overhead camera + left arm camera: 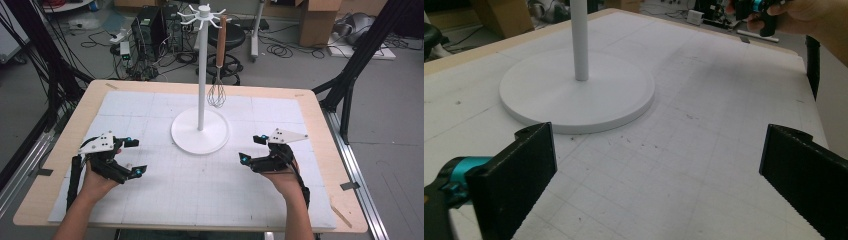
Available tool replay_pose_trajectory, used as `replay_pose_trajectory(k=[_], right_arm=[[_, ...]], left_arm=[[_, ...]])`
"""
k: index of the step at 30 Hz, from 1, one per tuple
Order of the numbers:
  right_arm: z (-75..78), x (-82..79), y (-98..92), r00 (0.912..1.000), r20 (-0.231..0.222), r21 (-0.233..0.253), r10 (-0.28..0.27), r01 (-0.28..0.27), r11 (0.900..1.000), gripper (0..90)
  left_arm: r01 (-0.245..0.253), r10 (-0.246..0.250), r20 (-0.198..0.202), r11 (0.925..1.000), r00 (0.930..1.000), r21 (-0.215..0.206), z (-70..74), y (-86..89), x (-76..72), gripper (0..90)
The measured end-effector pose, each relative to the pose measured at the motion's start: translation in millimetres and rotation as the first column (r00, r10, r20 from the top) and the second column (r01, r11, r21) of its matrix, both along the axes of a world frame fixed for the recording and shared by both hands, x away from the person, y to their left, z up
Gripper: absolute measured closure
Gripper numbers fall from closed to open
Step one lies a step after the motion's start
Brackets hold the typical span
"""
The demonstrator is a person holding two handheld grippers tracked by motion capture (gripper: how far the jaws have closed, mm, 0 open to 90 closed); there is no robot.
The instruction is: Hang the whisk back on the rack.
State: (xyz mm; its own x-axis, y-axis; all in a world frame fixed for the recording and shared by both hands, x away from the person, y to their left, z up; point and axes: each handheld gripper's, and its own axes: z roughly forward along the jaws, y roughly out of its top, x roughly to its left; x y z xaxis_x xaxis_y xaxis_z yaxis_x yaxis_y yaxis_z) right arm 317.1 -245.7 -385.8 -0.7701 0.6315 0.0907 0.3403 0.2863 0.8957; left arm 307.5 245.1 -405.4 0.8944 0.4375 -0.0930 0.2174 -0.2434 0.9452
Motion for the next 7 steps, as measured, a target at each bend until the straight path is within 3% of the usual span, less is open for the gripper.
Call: replay_pose_trajectory(k=[7], right_arm=[[0.3,-0.4,0.0,1.0,0.004,-0.001,0.0,0.0,1.0,13.8]], left_arm=[[0.003,-0.003,0.003,1.0,1.0,-0.004,-0.3,-0.7,0.8,2.4]])
